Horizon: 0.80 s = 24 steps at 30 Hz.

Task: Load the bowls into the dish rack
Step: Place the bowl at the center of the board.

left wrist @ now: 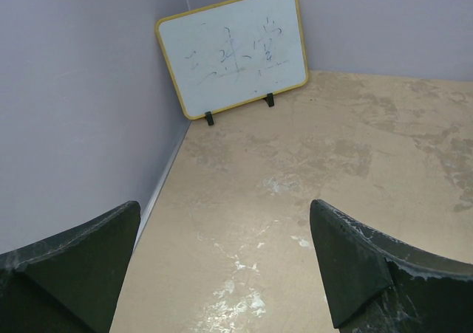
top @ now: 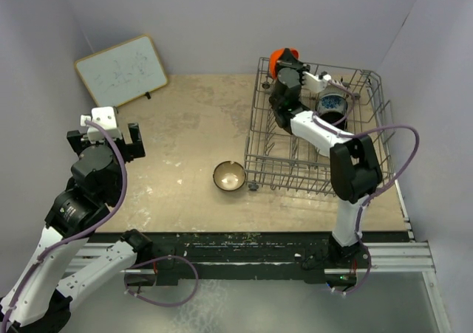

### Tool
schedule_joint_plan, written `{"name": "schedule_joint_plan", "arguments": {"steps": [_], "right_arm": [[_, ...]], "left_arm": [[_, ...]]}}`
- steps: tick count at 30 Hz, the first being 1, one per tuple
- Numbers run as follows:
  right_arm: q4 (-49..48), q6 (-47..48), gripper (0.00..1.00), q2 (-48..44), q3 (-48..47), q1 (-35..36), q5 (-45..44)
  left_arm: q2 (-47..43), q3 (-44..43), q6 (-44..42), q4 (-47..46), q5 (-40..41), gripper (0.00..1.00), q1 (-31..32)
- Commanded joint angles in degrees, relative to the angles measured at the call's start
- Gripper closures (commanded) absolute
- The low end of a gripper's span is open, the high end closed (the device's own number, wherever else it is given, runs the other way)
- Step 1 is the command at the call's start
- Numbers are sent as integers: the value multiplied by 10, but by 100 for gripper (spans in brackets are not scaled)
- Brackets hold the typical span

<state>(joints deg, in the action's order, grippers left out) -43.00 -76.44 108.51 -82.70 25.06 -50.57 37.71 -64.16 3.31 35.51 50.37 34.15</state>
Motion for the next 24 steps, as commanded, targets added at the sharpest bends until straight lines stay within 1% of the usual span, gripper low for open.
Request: {"name": "schedule_joint_plan", "arguments": {"steps": [1, 5, 10, 16, 24], "right_arm": [[-53, -57, 100, 18, -44, 14, -42], [-28, -79, 100, 36, -59, 17, -59], [7, -97, 100, 41, -49, 17, -74], [49, -134, 100, 55, -43, 4, -60], [34, -132, 100, 70, -27, -19, -41]], "left_arm": [[3, -19, -15, -12, 9, 1, 2], [-1, -16, -17, -13, 9, 1, 2], [-7, -8, -20, -15, 12, 1, 2], [-6, -2, -20, -20, 14, 1, 2], [-7, 7, -22, -28, 13, 1, 2]]}}
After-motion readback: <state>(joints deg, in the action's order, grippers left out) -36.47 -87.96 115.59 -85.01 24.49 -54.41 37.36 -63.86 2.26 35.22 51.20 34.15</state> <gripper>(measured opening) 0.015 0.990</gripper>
